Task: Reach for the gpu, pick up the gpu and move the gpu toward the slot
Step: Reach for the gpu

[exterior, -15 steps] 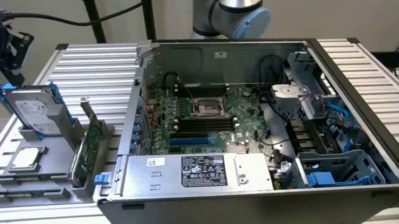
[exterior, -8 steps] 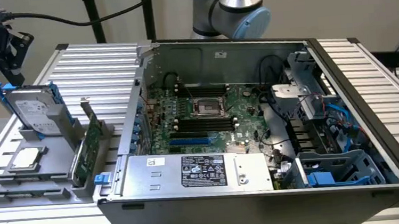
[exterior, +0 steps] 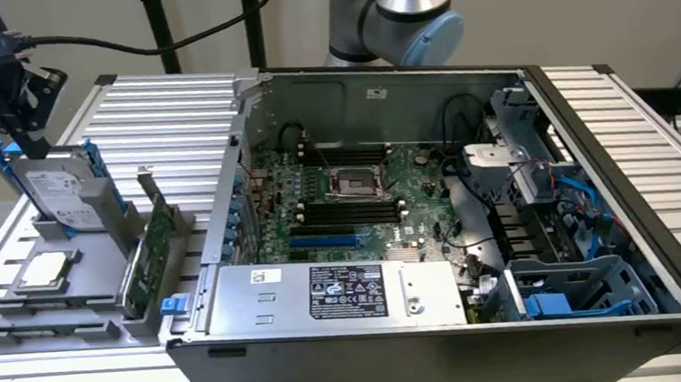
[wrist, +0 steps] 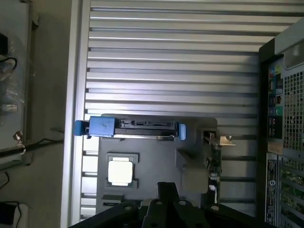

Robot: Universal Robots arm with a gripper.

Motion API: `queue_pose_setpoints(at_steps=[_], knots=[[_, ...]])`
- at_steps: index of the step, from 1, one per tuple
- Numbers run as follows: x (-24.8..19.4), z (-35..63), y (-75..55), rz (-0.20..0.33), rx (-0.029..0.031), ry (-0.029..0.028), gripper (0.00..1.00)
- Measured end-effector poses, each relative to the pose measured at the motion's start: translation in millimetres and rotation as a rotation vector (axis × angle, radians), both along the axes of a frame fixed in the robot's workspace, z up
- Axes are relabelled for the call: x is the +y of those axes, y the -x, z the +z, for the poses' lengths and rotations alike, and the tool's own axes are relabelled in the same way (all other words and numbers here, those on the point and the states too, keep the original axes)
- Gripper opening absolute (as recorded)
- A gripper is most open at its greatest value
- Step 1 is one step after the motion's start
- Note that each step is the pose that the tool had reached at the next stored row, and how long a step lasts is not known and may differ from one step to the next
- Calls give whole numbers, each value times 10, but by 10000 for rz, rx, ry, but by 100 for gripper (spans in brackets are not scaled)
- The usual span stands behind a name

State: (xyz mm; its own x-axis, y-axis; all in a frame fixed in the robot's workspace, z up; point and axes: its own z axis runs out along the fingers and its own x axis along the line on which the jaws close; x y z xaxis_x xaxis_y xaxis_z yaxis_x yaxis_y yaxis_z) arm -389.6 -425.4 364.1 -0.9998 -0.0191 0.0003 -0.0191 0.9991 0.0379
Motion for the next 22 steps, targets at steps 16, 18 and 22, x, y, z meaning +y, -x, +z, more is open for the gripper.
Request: queue_pose_setpoints(at_steps=[16, 18, 22], knots=[[-264, -211, -563, 1, -35, 2, 11], [-290, -243, -620, 0, -49, 4, 11], [-333, -286, -697, 1, -63, 18, 11]])
